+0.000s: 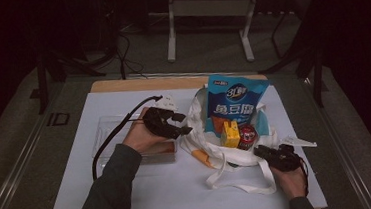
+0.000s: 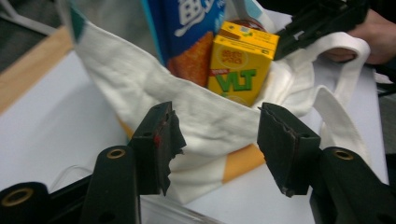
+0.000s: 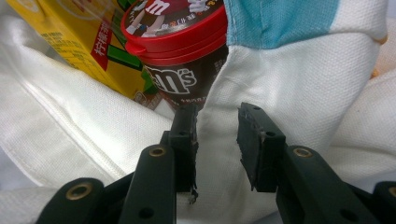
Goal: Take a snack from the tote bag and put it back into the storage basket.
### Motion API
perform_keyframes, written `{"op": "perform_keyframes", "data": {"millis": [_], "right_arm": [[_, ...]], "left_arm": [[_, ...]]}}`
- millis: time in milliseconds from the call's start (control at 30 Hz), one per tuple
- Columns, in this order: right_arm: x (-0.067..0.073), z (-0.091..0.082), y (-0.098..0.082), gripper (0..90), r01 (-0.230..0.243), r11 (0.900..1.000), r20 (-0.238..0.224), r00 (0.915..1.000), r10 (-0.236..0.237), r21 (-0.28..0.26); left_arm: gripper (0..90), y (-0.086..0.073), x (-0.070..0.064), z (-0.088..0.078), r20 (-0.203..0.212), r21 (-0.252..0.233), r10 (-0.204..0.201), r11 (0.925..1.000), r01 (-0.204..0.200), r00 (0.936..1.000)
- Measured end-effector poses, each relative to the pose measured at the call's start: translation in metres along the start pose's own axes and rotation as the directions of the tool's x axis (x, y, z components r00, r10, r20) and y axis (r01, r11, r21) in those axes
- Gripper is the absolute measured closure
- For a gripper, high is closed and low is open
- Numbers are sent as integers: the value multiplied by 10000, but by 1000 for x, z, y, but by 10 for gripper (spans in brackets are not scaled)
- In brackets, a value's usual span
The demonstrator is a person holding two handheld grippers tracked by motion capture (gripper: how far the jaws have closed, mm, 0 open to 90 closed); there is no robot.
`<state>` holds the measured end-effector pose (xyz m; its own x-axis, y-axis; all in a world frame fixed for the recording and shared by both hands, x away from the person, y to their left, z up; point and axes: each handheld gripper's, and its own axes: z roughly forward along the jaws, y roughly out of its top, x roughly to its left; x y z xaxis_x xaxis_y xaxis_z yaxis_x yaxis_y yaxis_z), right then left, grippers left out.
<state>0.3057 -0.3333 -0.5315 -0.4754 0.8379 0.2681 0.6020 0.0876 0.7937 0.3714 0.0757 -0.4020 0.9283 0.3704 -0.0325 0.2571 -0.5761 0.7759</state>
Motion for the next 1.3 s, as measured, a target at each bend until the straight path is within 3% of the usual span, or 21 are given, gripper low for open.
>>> {"op": "perform_keyframes", "data": {"millis": [100,300,500,667,1300], "right_arm": [[0,0,0,675,-25,10000,-16,10000,25,-10],[0,0,0,675,-24,10000,-20,10000,24,-21],[-1,0,0,672,-32,10000,-52,10000,32,-27],[-1,0,0,671,-26,10000,-53,10000,26,-25],[-1,0,0,669,-24,10000,-79,10000,24,-32]], "left_arm": [[473,2,-3,5,-7,76,156,9999,-155,9999],[463,7,-8,11,13,-415,216,9989,-215,9998],[455,12,-13,17,54,-614,329,9976,-326,9994],[456,14,-17,22,-151,-547,578,9968,-585,9982],[483,19,-26,42,-66,-420,848,9955,-850,9964]]}}
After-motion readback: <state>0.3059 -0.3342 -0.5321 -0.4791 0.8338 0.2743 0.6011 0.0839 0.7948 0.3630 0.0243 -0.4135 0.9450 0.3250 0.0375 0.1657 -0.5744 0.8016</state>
